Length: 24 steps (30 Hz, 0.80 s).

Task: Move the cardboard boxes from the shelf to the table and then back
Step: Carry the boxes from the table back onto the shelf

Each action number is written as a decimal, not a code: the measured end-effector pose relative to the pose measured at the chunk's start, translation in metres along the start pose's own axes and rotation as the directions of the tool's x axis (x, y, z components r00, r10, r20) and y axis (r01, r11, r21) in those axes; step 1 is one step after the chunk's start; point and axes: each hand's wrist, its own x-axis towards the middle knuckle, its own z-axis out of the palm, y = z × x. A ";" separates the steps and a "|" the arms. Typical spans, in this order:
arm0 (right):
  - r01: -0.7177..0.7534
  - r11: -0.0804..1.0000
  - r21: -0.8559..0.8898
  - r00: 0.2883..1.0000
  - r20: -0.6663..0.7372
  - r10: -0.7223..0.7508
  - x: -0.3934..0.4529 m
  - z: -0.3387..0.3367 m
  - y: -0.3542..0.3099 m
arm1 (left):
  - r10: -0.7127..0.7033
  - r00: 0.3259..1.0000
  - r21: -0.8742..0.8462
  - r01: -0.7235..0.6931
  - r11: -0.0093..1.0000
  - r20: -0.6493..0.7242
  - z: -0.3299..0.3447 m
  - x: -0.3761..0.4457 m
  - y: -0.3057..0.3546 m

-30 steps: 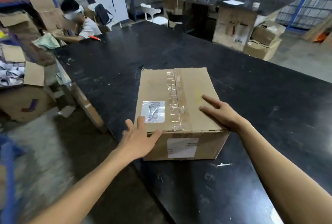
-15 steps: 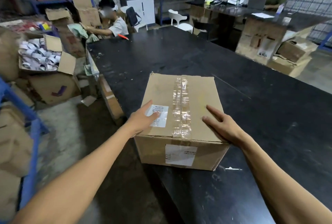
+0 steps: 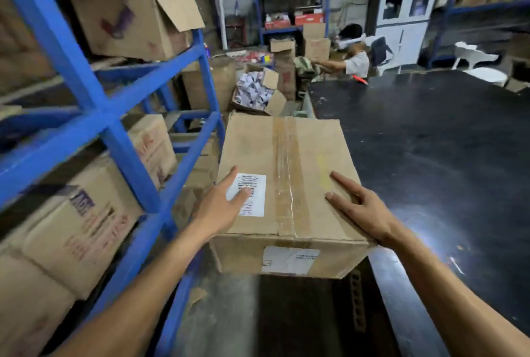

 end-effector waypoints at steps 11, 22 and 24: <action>0.404 0.899 0.171 0.893 0.139 -0.428 0.006 0.114 -0.136 | -0.123 0.846 0.038 0.167 0.985 -0.519 -0.141 -0.126 -0.052; 0.567 0.783 0.256 0.715 0.318 -0.622 0.077 0.155 -0.231 | -0.207 0.710 -0.055 0.231 0.971 -0.673 -0.189 -0.138 -0.054; 0.549 0.770 0.324 0.686 0.351 -0.637 0.097 0.165 -0.242 | -0.225 0.683 -0.066 0.251 0.966 -0.695 -0.194 -0.129 -0.056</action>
